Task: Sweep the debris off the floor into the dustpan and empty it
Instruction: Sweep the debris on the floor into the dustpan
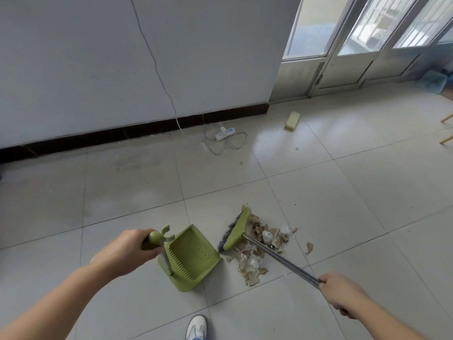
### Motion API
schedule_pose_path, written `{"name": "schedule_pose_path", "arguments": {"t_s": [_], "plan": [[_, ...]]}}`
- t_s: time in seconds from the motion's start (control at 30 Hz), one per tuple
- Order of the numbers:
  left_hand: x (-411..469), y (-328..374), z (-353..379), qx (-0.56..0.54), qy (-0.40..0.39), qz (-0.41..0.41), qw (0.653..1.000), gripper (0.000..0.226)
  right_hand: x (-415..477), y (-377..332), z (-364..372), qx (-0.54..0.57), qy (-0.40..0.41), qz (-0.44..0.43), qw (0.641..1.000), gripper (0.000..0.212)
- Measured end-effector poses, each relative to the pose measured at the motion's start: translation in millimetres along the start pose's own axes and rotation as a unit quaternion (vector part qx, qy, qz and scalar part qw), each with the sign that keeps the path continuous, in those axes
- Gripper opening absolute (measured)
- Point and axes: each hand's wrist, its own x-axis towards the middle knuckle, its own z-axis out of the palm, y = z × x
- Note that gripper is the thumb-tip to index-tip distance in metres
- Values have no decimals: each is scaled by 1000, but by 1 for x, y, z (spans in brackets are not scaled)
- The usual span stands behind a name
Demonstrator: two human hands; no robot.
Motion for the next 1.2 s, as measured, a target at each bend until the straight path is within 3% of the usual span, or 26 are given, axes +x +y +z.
{"name": "schedule_pose_path", "arguments": {"t_s": [0.43,0.67,1.2], "plan": [[31,-4,-39,-38,-2,48,998,5,12,-69,3,164,21,19,986,33],[61,-7,-51,-17,-7,66,998,4,46,-126,6,153,20,43,987,37],[100,2,-67,28,-36,97,994,4,14,-57,39,176,-9,97,980,31]]}}
